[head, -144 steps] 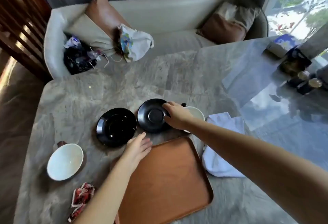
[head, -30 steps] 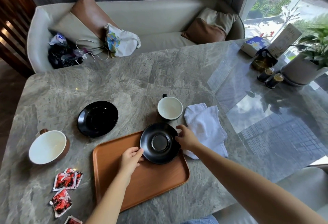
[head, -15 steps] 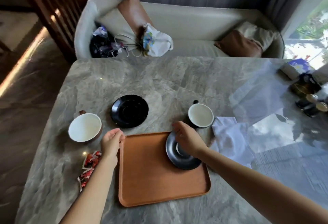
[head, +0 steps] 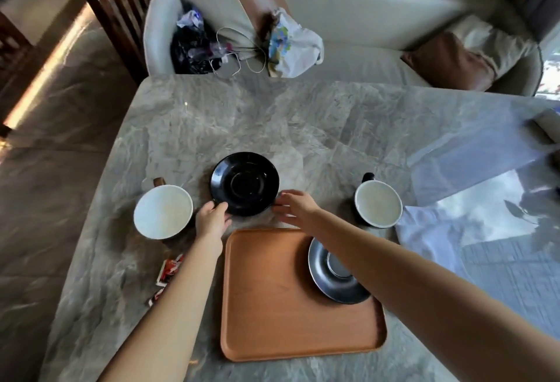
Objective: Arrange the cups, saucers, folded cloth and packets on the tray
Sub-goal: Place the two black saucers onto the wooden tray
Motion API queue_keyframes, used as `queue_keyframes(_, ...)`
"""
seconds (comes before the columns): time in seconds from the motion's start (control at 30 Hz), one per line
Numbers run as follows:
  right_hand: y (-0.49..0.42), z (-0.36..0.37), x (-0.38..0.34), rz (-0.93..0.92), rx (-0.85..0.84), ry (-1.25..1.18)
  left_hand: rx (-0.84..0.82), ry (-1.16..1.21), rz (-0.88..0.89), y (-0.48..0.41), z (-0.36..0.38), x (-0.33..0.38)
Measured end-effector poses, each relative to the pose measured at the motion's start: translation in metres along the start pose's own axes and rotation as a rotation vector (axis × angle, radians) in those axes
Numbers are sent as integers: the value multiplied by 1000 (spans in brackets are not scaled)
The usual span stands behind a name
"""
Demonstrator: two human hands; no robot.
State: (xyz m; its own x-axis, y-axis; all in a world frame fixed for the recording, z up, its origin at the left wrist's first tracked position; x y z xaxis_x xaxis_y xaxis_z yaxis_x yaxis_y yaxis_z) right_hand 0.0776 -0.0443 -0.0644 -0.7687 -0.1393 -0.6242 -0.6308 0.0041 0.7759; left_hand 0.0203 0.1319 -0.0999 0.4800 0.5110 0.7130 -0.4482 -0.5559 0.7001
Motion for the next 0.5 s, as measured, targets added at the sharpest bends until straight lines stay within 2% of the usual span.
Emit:
queue_keyframes(0.1,-11,14,0,-1,13,19,5,-40,-27,-9,2,-1)
queue_keyframes(0.27,-18,21,1,9,16,12,6,-144,43,-14,-1,-4)
queue_keyframes(0.5,-5,5,6,-37,-5,78,-79,-118,99,14,-12,-11)
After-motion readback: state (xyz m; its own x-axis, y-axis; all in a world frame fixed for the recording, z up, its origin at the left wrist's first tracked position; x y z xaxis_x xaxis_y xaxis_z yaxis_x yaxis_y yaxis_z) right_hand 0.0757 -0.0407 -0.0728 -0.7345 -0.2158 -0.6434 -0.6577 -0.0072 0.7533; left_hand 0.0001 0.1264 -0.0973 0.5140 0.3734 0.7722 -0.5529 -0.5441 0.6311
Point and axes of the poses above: each hand's wrist, its own y-axis away from the middle knuckle, its own z-axis out of the palm, x = y × z, the point moved 4 cm from there along -y, towards the middle knuckle, and after that the axes turned 8 degrees about x, right-handed, at the moved point
